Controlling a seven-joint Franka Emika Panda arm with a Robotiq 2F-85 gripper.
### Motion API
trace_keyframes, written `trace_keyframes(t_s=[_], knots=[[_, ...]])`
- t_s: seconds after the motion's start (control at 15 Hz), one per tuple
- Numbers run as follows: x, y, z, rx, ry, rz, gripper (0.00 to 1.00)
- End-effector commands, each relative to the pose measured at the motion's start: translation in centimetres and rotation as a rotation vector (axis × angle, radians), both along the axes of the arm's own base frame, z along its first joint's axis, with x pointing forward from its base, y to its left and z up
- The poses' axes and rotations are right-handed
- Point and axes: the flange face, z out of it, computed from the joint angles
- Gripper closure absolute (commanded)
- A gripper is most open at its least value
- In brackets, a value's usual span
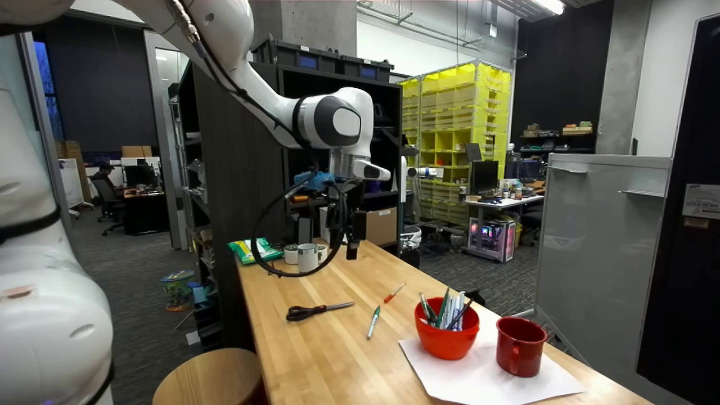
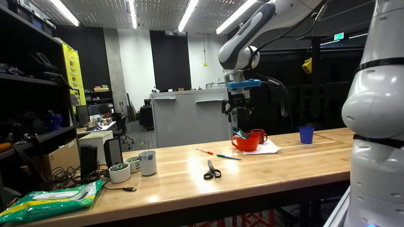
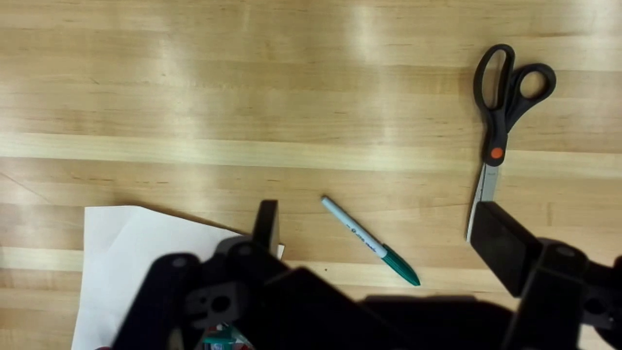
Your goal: Spin the scissors clockwise and open and close the scissors legs using the thumb and finger placements
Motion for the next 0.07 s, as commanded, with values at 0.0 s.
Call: trace_keyframes(t_s=[0.0], knots=[[0.05,0.0,0.0,0.0,0.002,0.0,0.0]])
